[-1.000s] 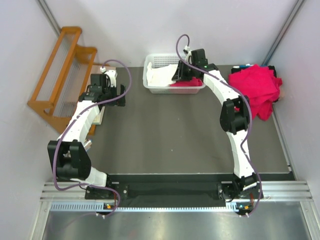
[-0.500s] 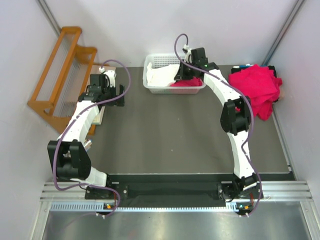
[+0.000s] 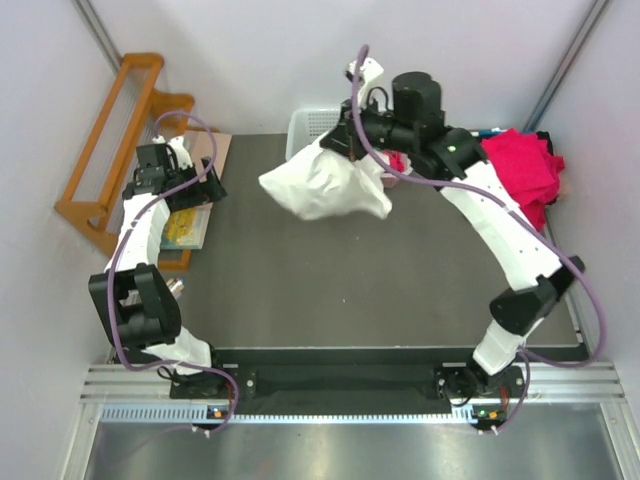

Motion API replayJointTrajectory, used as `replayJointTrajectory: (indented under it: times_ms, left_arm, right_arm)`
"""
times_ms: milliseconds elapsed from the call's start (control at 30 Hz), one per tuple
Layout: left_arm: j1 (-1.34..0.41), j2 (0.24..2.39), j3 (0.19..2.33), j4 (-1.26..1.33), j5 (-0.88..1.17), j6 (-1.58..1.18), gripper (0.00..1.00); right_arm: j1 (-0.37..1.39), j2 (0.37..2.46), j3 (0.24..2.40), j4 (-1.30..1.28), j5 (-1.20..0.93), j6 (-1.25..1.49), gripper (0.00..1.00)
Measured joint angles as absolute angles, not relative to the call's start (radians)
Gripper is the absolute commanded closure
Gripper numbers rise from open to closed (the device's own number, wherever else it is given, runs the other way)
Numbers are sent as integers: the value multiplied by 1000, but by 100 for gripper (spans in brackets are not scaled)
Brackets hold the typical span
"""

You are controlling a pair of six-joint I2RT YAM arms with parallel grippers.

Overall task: Fold and stack the t-shirts
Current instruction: Move the tshirt to the center of the board

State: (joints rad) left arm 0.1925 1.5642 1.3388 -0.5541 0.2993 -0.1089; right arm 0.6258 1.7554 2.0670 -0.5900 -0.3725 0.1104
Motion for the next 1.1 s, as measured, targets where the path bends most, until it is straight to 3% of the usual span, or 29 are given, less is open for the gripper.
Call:
replayJointTrajectory:
  times_ms: [167, 700, 1100]
  left_arm:
    - [192, 1564, 1339, -567, 362, -126, 1]
    - [189, 1535, 1361, -623, 403, -123, 1]
    - [190, 1455, 1394, -653, 406, -82, 1]
  right_arm:
    - [632, 1625, 1995, -592, -384, 105, 100]
    - [607, 1606, 1892, -620, -250, 101, 100]
    - [254, 1262, 1431, -592, -141, 222, 100]
